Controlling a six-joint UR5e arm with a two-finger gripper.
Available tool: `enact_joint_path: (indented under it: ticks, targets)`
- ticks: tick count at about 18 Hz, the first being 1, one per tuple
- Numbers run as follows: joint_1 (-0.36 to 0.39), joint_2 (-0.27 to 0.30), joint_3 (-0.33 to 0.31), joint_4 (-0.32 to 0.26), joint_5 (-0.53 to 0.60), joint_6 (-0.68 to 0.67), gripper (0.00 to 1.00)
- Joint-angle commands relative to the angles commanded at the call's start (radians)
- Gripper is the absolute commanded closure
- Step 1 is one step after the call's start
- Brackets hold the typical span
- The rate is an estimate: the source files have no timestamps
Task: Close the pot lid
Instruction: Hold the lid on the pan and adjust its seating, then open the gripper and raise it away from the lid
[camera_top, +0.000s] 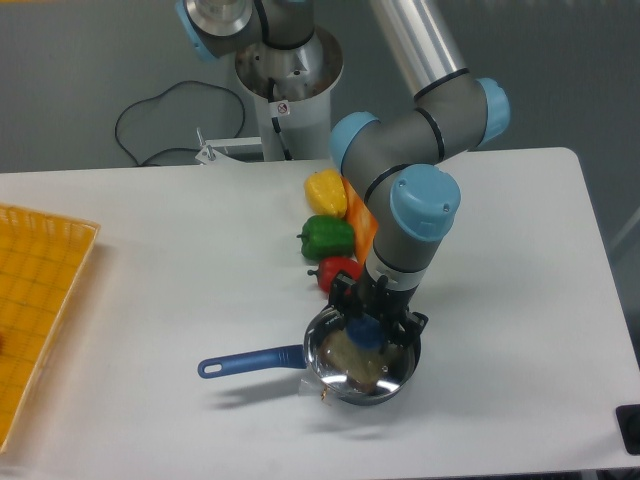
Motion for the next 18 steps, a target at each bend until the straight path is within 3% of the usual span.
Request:
enact_joint_path:
  ticks: [6, 10, 18]
  targets:
    - [0.000, 0.000, 0.000, 0.002, 0.000, 0.000, 0.12]
    - [0.000, 0.009, 0.002, 0.000, 0.000, 0.002, 0.01]
    - [0.018, 0.057, 0.006, -0.005, 0.006, 0.000, 0.00]
